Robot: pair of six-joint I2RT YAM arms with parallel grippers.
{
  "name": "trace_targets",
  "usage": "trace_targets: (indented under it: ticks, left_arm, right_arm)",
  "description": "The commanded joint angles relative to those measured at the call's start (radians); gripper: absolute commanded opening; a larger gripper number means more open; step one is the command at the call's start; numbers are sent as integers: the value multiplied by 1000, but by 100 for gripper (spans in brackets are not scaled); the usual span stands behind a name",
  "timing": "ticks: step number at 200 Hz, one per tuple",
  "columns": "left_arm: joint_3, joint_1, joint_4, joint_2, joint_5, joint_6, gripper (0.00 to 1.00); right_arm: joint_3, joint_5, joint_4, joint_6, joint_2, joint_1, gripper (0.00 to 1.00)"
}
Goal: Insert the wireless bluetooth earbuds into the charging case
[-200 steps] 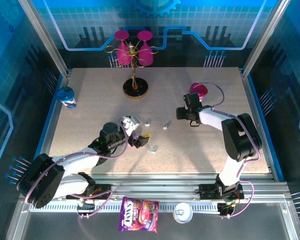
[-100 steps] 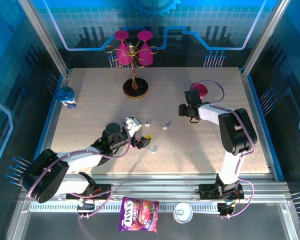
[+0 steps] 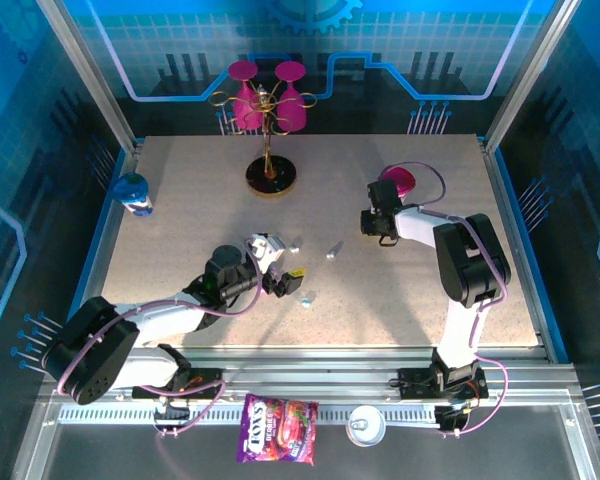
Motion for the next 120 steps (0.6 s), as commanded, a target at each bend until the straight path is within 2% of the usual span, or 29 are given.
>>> trace_targets:
  ticks: [1,66,93,120]
  left_arm:
    - [20,-11,35,3,24,10,99]
    - [17,-9,26,-11,-10,-3,99]
    - [30,-10,20,2,-15,-25,99]
    - [52,-5,7,16,7,-51,99]
  right_arm:
    - [1,-14,-3,-14,-3,6,35]
    - [-160,-76,-1,-82,-160,87,36]
    - [-271,-107,27,-102,-264,136,36]
    - [-363,-170,47,-122,-385,139,36]
